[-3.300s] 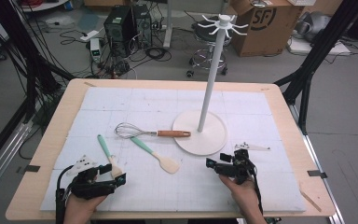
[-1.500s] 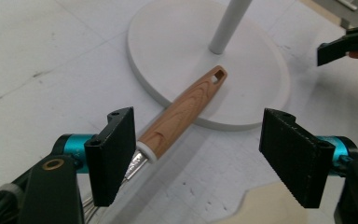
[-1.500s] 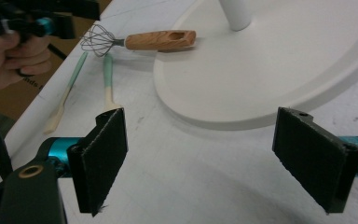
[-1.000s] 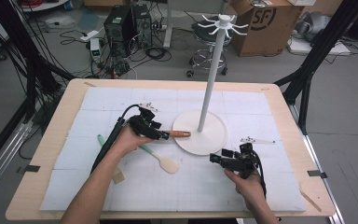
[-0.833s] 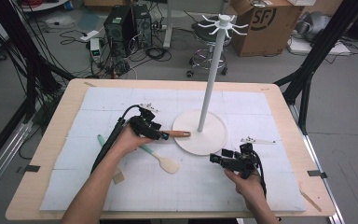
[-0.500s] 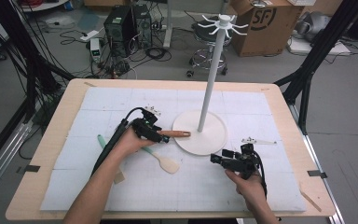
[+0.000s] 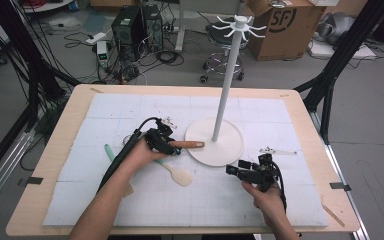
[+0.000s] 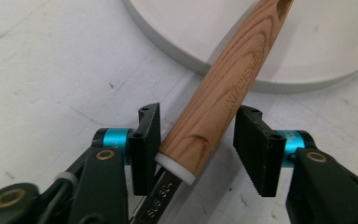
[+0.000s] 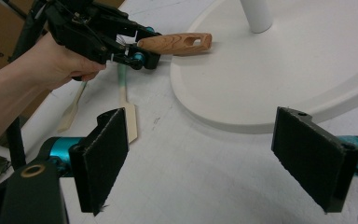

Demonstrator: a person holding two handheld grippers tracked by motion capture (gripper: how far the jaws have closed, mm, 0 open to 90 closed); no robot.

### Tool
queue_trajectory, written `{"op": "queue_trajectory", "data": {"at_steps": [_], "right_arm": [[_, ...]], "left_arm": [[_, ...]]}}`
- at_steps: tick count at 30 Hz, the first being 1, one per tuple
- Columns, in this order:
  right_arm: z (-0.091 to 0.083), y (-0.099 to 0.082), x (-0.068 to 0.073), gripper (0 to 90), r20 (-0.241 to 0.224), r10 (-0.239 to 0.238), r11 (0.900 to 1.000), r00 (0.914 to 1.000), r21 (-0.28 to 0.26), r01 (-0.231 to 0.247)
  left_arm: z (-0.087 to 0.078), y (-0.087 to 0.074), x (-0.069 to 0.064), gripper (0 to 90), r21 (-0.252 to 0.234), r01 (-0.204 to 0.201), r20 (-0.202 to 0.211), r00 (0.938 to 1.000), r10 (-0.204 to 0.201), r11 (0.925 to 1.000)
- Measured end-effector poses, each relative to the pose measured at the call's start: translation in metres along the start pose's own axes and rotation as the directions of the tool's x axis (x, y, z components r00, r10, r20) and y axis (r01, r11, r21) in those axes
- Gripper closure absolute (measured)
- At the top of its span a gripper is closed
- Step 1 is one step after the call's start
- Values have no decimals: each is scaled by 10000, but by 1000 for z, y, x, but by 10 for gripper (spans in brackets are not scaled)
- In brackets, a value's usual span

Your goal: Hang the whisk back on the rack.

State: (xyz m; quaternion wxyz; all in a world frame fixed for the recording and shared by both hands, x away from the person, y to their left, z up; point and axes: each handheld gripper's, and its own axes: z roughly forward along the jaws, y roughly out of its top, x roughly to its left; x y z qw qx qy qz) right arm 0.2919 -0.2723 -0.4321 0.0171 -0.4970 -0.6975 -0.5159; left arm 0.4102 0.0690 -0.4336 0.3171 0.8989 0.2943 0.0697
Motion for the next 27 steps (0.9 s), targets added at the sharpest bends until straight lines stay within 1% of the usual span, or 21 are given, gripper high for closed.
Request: {"op": "queue_trajectory", "data": {"at_steps": [1,3,6,9,11,13,15,16,17,20,22,23,25,27], "right_arm": [[0,0,0,176,9,-1,10000,10000,6,1],[0,0,0,176,12,-13,10000,10000,26,13],[0,0,0,177,30,-23,10000,10000,36,23],[2,-1,0,180,48,-43,9999,10000,91,42],[3,-1,0,182,44,-50,9998,10000,167,49],[4,-1,0,184,63,-89,9998,9999,186,88],[3,-1,0,186,92,-71,9998,9999,190,69],[3,-1,0,186,100,-85,9998,9999,168,83],[3,-1,0,187,106,-89,9998,9999,164,88],[4,-2,0,188,112,-97,9998,9999,194,95],[4,-2,0,190,117,-109,9997,9999,209,106],[4,-2,0,190,103,-118,9997,9999,218,116],[4,-2,0,191,111,-123,9997,9999,232,121],[4,-2,0,192,122,-65,9997,9999,225,63]], "left_arm": [[0,1,-1,543,65,-28,-88,10000,29,10000],[0,2,-1,556,196,-38,-125,9999,40,9998],[-2,5,-4,590,640,-96,-221,9997,110,9979],[-4,7,-6,606,986,-238,-130,9996,252,9948],[-4,8,-7,612,1056,-168,-152,9997,185,9943],[-4,9,-7,622,1172,-227,-211,9995,253,9929],[-5,9,-7,659,1335,-321,-199,9992,351,9905],[-5,9,-8,673,1316,-295,-209,9993,326,9909],[-6,9,-7,683,1410,-325,-151,9993,350,9895],[-7,8,-4,686,1471,-106,19,9999,105,9891],[-7,8,-4,687,1536,58,-2,10000,-58,9881],[-7,9,-5,687,1636,21,-47,10000,-14,9865],[-6,12,-7,689,1804,81,-207,9998,-44,9836],[-5,16,-11,693,2078,-74,-410,9990,163,9781]]}}
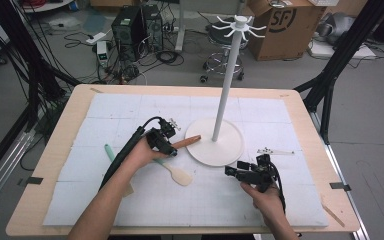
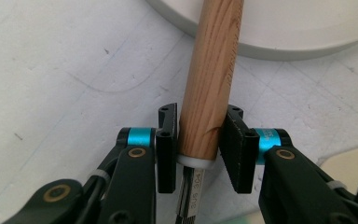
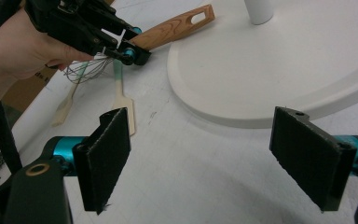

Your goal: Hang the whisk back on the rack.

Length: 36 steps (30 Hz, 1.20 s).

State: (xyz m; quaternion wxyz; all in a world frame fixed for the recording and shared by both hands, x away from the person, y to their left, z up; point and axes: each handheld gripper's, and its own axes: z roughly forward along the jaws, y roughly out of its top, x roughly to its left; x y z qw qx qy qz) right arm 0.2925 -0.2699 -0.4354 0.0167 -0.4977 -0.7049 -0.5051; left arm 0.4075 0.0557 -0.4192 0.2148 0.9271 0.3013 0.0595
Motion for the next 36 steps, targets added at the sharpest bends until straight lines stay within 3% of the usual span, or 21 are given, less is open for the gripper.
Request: {"op": "queue_trajectory", "data": {"at_steps": [3,8,13,18,22,24,25,29,30,32,33,36], "right_arm": [[0,0,0,193,-16,-26,10000,10000,22,26],[-1,-1,0,193,-22,-41,10000,10000,15,41],[-1,-1,-2,194,-5,-12,10000,10000,5,12],[-1,-1,-2,194,9,-20,10000,10000,-28,20],[-1,-1,-2,194,19,-8,10000,10000,-28,8],[-2,-1,-2,194,16,-20,10000,10000,-49,20],[-2,-1,-2,194,33,-8,10000,10000,-88,8],[-3,-1,-1,195,55,-2,9999,10000,-110,2],[-3,-1,-1,195,61,-11,9999,10000,-113,12],[-2,-1,-1,195,33,-13,10000,10000,-94,14],[-2,-1,-1,196,20,-32,9999,10000,-100,32],[-3,-1,0,196,35,-30,9999,10000,-103,31]], "left_arm": [[-1,6,-3,715,552,-370,-174,9991,381,9978],[-1,6,0,723,457,-275,59,9996,272,9986],[-9,1,6,727,-321,194,924,9956,-163,9993],[-26,-2,11,728,-1302,681,1654,9851,-460,9891],[-43,-4,12,728,-2049,1190,2396,9685,-681,9715],[-51,-5,15,728,-2389,1582,2928,9525,-842,9581],[-55,-5,16,729,-2537,1657,3092,9474,-824,9530],[-78,-4,12,729,-2976,1598,3317,9418,-550,9412],[-85,-3,10,729,-3169,1670,3467,9366,-498,9336],[-101,0,5,729,-3511,1599,3568,9338,-261,9226],[-109,2,3,729,-3679,1619,3691,9292,-160,9157],[-129,7,-3,729,-4119,1903,4208,9072,7,8912]]}}
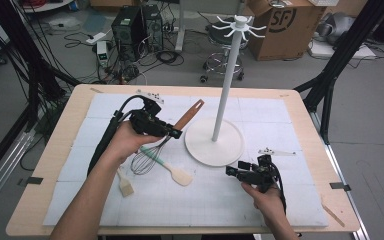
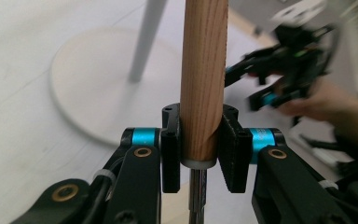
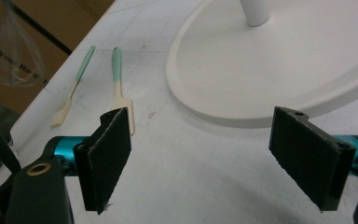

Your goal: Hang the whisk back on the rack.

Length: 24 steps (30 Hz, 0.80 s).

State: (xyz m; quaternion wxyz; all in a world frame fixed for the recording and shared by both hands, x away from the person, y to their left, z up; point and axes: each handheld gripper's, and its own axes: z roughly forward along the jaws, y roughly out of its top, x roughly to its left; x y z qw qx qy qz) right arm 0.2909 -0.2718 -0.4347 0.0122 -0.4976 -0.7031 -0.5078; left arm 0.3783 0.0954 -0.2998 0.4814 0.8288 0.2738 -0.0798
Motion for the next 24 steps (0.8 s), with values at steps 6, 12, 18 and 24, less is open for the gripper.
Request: {"op": "queue_trajectory", "data": {"at_steps": [6,12,18,24], "right_arm": [[0,0,0,196,-25,-20,10000,10000,-62,20],[-2,2,-1,196,-82,61,9998,9999,-187,-63],[-2,2,-2,196,-71,32,9998,10000,-209,-33],[-2,2,-3,196,-213,71,9995,9997,-291,-77]], "left_arm": [[-19,30,-26,729,-319,-461,140,9988,466,9984],[-34,65,-42,729,-746,-799,299,9962,823,9940],[-38,89,-56,729,-1030,-1078,694,9909,1153,9888],[-43,113,-68,728,-1169,-1361,764,9864,1455,9838]]}}
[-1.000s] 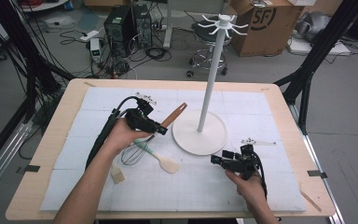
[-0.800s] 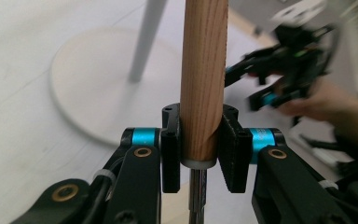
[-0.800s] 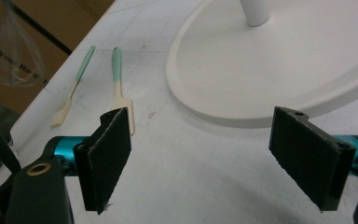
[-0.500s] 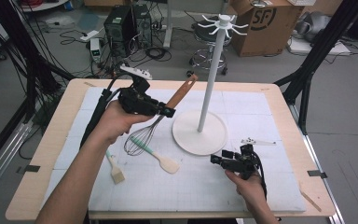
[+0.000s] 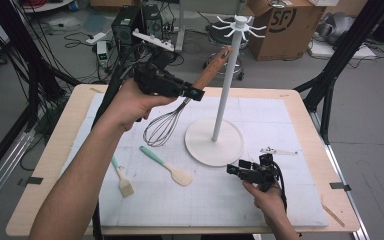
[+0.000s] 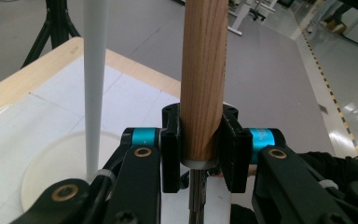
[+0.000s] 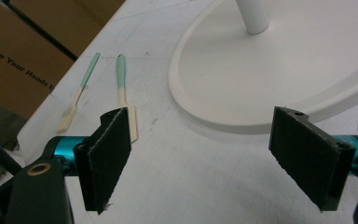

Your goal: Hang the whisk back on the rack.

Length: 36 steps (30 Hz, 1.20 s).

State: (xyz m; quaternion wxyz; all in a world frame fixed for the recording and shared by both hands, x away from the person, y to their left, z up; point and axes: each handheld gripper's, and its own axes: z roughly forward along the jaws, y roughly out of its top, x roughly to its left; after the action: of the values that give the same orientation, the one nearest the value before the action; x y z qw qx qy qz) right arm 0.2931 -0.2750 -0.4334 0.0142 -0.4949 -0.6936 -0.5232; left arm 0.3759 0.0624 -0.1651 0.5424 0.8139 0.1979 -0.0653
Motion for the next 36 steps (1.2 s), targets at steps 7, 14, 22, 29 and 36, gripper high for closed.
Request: {"op": "queue_trajectory", "data": {"at_steps": [7,14,22,29,36], "right_arm": [[-4,1,-1,196,-4,26,10000,10000,-50,-26],[-4,0,0,196,-17,22,10000,10000,6,-22],[-4,0,1,196,58,27,10000,10000,22,-27],[-7,-1,-1,196,79,52,10000,10000,-42,-52],[-7,-1,-1,197,67,67,10000,10000,-30,-67]], "left_arm": [[-4,6,13,728,-215,126,100,9999,-123,9997],[-9,9,25,728,-639,121,434,9990,-94,9979],[-3,9,34,728,-630,226,859,9962,-172,9978],[5,9,38,728,-630,294,1127,9934,-221,9976],[18,10,41,730,-588,389,1468,9887,-299,9975]]}}
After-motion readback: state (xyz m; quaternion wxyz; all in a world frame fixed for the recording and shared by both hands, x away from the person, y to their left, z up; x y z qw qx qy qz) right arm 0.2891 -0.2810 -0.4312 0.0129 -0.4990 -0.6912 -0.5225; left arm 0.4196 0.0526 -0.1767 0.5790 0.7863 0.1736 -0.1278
